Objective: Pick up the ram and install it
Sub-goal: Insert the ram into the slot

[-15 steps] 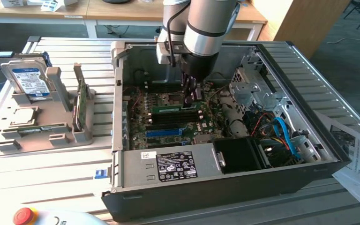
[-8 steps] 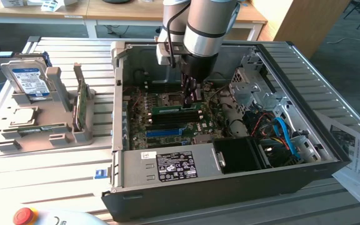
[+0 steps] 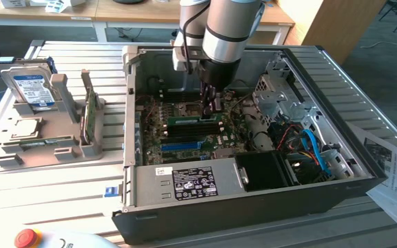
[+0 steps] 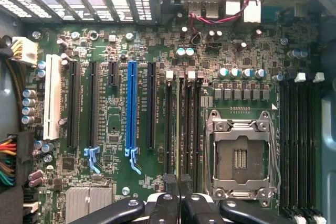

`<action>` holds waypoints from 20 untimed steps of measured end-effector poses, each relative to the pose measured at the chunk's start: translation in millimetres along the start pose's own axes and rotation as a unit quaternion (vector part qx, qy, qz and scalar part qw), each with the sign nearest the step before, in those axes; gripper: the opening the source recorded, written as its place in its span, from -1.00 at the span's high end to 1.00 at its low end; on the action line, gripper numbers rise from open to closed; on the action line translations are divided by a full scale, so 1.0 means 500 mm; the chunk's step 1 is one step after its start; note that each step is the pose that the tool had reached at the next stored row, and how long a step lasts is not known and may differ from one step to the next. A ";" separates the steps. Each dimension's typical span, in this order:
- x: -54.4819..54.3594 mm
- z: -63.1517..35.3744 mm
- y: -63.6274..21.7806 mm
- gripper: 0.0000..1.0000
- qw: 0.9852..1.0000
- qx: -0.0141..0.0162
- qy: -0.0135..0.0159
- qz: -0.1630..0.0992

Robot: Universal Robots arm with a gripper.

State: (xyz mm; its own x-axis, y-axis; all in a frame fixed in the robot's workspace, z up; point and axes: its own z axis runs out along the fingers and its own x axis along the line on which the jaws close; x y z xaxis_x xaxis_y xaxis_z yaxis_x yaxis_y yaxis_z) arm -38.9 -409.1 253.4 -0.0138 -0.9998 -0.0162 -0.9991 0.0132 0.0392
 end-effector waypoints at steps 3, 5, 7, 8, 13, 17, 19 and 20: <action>0.000 0.000 0.000 0.77 1.000 0.000 0.000 0.008; 0.000 0.000 0.000 0.77 1.000 0.000 0.000 0.008; 0.000 0.000 0.000 0.77 1.000 0.000 0.000 0.008; 0.000 0.000 0.000 0.77 1.000 0.000 0.000 0.008; 0.000 0.000 -0.001 0.77 1.000 0.000 0.000 0.004; 0.000 0.000 -0.001 0.77 1.000 0.000 0.000 0.004; 0.000 0.001 -0.001 0.77 1.000 0.000 0.000 0.004; 0.001 0.001 -0.001 0.77 1.000 0.000 0.000 0.004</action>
State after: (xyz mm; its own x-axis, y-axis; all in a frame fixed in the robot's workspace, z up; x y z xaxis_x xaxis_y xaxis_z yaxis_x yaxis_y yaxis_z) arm -38.3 -409.5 252.8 -0.0218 -0.9996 -0.0165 -0.9990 0.0211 0.0390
